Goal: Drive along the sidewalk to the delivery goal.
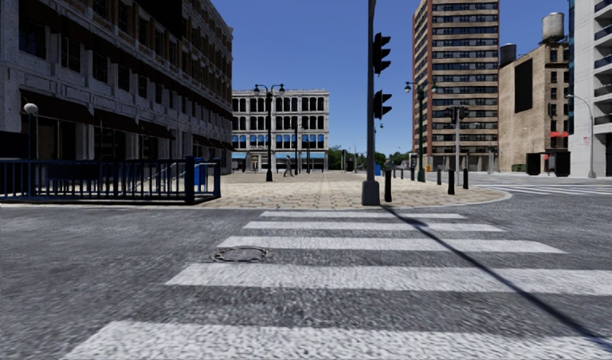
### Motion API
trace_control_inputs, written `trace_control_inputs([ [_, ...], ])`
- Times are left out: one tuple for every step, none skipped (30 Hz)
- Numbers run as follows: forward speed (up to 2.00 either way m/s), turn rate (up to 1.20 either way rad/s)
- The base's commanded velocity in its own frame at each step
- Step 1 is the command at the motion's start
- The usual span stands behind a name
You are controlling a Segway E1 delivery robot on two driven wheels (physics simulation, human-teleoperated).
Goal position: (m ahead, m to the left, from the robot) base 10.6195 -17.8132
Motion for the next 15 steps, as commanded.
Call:
trace_control_inputs([
  [2.0, -0.17],
  [2.0, -0.19],
  [2.0, -0.19],
  [2.0, -0.21],
  [2.0, -0.21],
  [2.0, -0.21],
  [2.0, -0.21],
  [2.0, -0.21],
  [2.0, -0.21],
  [2.0, -0.09],
  [2.0, 0.0],
  [2.0, 0.0],
  [2.0, 0.0],
  [2.0, 0.0],
  [2.0, 0.0],
])
